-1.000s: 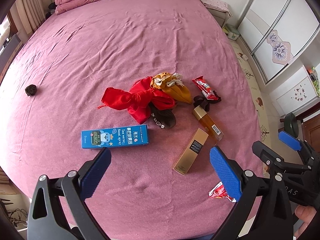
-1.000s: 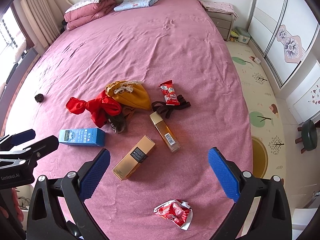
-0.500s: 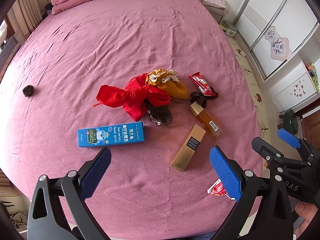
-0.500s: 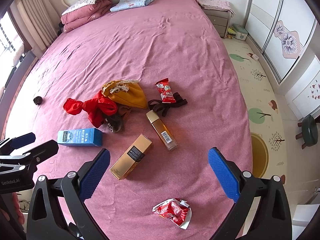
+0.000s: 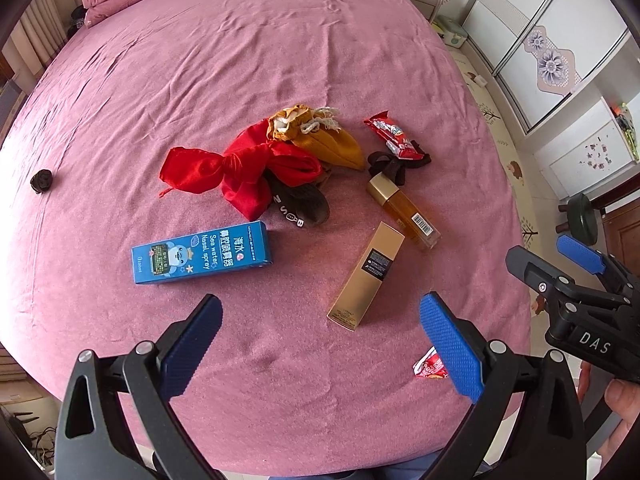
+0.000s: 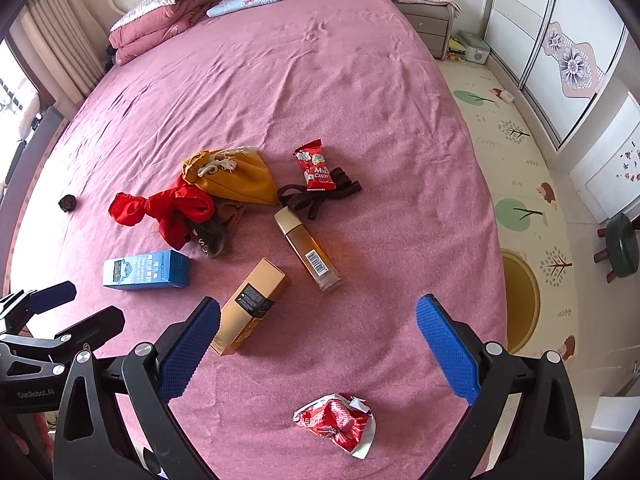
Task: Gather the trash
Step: 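Grasp the gold box with the left tool while the right tool grasps the amber bottle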
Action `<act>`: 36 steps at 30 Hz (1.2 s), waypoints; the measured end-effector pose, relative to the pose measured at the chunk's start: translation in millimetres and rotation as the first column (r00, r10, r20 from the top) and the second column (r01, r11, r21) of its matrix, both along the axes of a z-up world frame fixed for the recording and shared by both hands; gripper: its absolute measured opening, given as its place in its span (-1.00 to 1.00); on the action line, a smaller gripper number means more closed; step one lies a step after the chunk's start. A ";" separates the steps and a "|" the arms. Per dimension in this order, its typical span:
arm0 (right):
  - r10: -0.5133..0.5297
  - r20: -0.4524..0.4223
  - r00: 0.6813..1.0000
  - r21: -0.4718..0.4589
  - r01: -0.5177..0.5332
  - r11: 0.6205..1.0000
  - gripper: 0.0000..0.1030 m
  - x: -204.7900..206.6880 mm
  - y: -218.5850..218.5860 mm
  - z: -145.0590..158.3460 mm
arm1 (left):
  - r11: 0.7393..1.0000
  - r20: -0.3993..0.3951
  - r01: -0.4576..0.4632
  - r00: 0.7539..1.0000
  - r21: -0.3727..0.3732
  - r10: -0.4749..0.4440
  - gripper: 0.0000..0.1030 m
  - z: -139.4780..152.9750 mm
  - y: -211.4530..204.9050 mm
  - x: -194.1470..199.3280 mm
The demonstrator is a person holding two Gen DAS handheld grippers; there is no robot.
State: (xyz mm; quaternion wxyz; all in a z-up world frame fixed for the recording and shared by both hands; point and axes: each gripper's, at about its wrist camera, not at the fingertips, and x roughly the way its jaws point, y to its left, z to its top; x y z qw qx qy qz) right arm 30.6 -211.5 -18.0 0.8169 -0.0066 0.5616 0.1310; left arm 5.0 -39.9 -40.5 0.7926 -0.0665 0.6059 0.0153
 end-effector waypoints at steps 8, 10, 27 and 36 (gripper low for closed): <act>-0.004 -0.037 0.999 0.010 0.004 1.000 0.81 12.4 -8.6 -21.9 | 0.997 -0.059 0.082 0.995 -0.008 -0.082 0.92 -32.8 -20.2 10.6; -0.006 -0.046 0.999 0.010 0.006 1.000 0.81 16.0 -11.2 -28.3 | 0.994 -0.081 0.110 0.991 -0.001 -0.109 0.92 -44.6 -26.2 14.1; -0.025 -0.118 0.993 0.016 0.027 1.000 0.81 46.2 -27.2 -84.0 | 0.965 -0.211 0.257 0.942 -0.052 -0.263 0.86 -132.4 -70.9 45.1; -0.028 -0.137 0.990 0.009 0.029 1.000 0.81 60.2 -29.9 -100.5 | 0.964 -0.255 0.253 0.930 -0.083 -0.266 0.51 -164.4 -79.7 61.0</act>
